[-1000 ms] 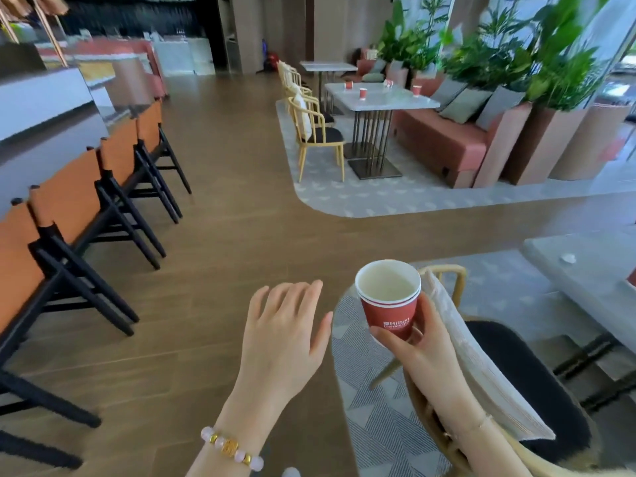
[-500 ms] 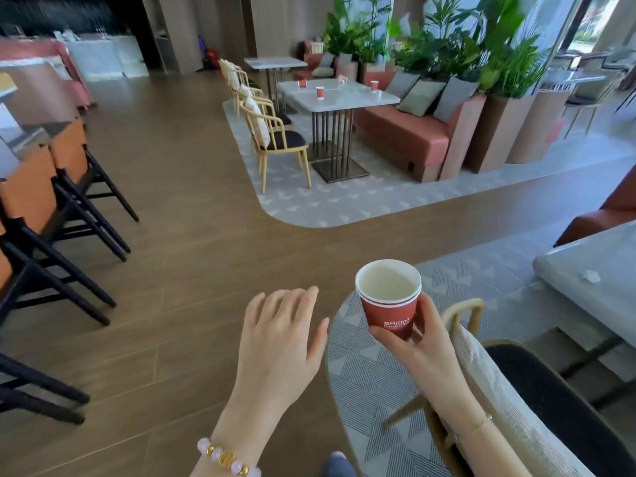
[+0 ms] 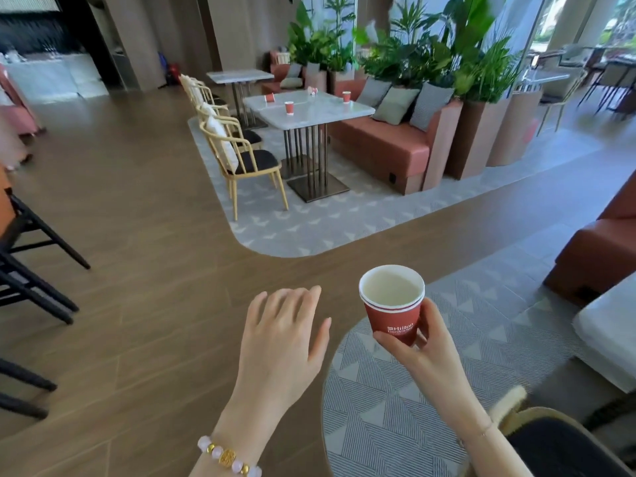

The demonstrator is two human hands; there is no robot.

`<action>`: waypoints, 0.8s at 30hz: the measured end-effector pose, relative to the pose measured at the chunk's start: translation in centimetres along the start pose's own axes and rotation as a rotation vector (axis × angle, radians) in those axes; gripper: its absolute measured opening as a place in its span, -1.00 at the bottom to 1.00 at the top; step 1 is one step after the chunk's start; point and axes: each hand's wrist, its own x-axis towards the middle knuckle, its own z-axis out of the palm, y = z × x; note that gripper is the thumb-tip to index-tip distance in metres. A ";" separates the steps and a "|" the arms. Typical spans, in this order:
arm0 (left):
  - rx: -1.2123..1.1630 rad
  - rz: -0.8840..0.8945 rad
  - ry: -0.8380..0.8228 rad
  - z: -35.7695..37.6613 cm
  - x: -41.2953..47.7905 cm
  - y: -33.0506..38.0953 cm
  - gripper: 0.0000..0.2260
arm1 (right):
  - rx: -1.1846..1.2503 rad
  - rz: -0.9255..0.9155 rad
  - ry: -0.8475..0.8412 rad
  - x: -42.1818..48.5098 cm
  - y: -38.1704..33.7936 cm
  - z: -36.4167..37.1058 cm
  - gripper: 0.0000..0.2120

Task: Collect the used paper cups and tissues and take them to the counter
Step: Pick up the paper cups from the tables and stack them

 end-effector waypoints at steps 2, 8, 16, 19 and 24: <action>-0.017 0.016 -0.015 1.4 2.6 -0.1 -0.61 | 0.011 0.002 0.011 2.4 0.0 -0.4 -0.40; -0.101 0.142 -0.055 5.4 9.9 0.6 -0.60 | -0.011 0.013 0.146 7.9 0.3 -2.4 -0.41; -0.236 0.364 -0.059 12.4 21.3 2.1 -0.61 | -0.066 0.046 0.392 15.2 1.7 -5.9 -0.42; -0.294 0.471 -0.054 15.2 26.1 3.0 -0.61 | -0.066 0.046 0.514 18.3 2.1 -6.9 -0.39; -0.395 0.645 -0.071 18.7 33.2 5.0 -0.60 | -0.065 0.074 0.711 22.2 2.5 -8.3 -0.37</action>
